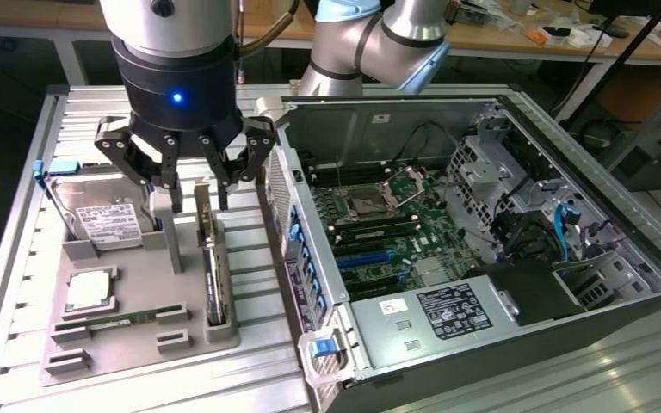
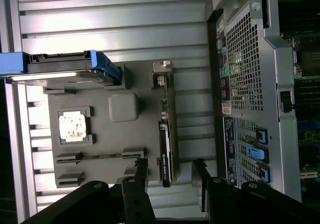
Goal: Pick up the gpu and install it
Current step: 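Pick up the gpu and move the gpu toward the slot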
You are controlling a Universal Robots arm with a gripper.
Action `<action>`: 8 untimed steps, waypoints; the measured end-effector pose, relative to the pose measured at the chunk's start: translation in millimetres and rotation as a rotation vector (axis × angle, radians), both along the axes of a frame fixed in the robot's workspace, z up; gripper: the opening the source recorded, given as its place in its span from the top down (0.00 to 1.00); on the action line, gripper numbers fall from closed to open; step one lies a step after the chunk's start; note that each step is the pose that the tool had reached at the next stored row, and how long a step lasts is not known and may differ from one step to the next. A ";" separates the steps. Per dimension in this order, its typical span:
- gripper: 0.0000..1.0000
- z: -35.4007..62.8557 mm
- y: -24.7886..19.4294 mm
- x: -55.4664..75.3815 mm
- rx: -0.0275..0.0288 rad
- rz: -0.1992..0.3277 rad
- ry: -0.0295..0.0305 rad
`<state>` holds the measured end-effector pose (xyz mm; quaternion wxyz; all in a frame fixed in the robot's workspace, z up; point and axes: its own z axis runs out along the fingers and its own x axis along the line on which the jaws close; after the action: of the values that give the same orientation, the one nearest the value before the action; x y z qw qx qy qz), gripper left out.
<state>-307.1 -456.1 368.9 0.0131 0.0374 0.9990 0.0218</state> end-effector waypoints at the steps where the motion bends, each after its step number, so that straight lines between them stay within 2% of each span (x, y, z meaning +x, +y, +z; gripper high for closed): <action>1: 0.52 -0.1 -0.3 0.0 0.0001 0.000 0.0000; 8: 0.52 0.0 -1.5 0.0 -0.0001 0.000 0.0001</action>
<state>-307.1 -457.6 368.9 0.0131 0.0374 0.9990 0.0218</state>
